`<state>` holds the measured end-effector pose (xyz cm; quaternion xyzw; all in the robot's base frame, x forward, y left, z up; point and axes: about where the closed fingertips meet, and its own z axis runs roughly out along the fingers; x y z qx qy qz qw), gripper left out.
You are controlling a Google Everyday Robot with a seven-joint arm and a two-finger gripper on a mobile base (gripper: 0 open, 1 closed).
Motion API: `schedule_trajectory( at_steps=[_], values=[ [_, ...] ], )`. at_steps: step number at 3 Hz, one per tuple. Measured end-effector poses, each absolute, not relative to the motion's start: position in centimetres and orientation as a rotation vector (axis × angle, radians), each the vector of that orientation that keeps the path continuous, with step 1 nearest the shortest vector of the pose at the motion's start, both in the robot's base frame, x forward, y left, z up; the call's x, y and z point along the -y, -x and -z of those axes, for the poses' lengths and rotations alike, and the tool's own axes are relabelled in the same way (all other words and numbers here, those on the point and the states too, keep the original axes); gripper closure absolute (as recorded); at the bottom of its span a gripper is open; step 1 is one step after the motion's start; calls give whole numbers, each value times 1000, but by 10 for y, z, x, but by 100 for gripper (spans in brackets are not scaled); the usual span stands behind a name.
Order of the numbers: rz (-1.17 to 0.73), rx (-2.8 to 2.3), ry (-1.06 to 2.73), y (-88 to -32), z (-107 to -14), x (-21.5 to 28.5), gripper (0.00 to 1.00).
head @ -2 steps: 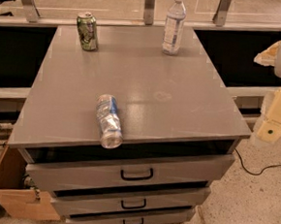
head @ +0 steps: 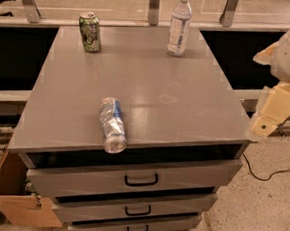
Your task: Pick blue plastic bottle
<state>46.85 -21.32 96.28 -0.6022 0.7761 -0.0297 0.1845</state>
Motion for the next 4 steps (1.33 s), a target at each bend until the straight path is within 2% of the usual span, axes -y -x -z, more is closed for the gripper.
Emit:
schedule_trajectory(
  at_steps=[4],
  values=[
    [-162,-1868,1360,-747,-886,122,0]
  ],
)
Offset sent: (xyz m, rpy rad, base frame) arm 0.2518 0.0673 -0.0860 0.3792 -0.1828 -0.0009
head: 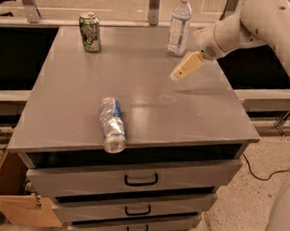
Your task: Pick blue plastic bottle
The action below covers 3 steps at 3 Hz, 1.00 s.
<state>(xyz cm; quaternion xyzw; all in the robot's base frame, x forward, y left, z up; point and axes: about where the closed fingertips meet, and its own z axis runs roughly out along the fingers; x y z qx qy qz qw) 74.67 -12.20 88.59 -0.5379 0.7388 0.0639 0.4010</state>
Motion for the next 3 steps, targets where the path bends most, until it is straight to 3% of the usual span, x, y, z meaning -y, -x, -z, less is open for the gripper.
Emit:
schedule_trajectory(
  at_steps=[3],
  values=[
    [-256,-1780,1026,-846,-904,104,0]
  ],
)
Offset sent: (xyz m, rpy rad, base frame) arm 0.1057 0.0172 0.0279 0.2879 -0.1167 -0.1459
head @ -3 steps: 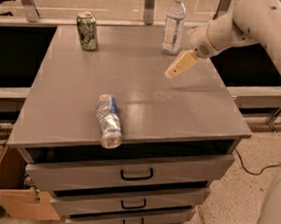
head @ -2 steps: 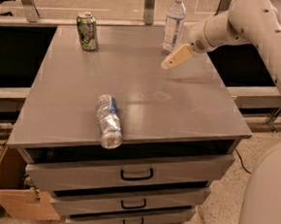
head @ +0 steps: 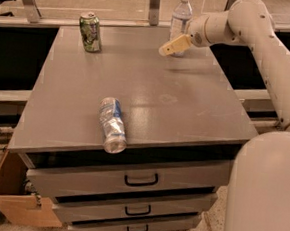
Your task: Pick blue plastic bottle
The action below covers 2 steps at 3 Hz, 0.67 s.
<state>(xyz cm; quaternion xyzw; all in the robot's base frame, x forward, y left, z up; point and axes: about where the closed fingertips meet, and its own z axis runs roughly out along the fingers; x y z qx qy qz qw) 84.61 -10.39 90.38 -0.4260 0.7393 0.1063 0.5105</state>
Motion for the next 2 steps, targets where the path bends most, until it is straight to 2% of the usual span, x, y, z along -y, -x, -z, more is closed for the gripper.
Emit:
schedule_trajectory(
  at_steps=[1,2],
  values=[
    [-296,-1768,940,-863,-914,106,0],
    [-403,-1776,823,-874,-915,108,17]
  ],
)
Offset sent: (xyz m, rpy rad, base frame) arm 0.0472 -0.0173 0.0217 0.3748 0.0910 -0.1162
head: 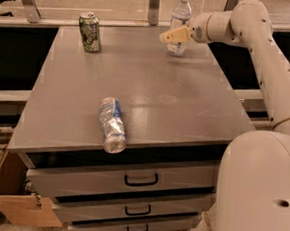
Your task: Pick blue plastic bottle
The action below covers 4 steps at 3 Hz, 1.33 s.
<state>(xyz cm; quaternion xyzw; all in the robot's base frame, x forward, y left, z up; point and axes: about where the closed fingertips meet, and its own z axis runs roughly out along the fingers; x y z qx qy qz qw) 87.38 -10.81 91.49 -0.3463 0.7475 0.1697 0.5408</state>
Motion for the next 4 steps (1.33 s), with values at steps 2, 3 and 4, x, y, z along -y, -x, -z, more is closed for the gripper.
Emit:
schedule_trajectory(
  at_steps=[2,3,4],
  values=[
    [-535,-1789,691,-878,-921,122,64],
    [-583,-1802,651,-861,-948,135,87],
    [-625,-1822,620,-826,-992,150,100]
  ],
)
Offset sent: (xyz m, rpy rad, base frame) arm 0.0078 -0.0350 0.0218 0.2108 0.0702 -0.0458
